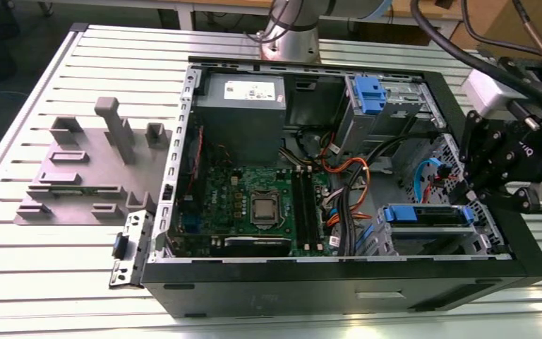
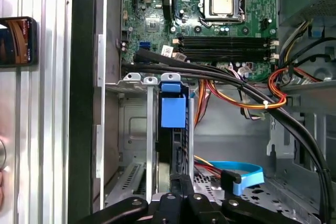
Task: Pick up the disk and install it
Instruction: 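Insert the first disk wire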
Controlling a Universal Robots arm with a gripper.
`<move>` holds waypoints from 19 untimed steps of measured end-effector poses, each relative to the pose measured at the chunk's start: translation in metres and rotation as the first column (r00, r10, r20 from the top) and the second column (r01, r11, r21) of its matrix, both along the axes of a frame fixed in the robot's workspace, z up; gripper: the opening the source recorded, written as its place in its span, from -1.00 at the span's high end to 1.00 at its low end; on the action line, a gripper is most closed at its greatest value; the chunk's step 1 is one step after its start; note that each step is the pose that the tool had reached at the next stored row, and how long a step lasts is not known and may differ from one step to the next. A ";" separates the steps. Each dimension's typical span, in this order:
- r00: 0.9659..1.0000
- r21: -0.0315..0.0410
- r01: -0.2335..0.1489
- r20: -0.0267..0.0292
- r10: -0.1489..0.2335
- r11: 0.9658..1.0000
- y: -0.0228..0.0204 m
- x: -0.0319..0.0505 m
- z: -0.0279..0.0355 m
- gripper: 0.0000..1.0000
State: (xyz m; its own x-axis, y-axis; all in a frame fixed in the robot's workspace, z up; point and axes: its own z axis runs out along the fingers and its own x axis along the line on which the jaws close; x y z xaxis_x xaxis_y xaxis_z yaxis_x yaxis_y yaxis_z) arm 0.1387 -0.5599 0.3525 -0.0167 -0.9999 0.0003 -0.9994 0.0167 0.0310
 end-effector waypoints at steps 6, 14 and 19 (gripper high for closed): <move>1.000 -0.002 0.000 0.000 0.000 1.000 0.0083 0.0053 0.0015 0.79; 1.000 -0.008 0.000 0.000 0.000 1.000 0.0258 0.0117 0.0019 0.79; 1.000 -0.014 0.000 0.000 0.000 1.000 0.0320 0.0124 0.0037 0.79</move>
State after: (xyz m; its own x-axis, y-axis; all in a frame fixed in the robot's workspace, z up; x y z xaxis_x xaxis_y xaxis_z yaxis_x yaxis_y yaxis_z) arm 0.1511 -0.5279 0.3562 -0.0168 -0.9998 0.0147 -0.9994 0.0172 0.0307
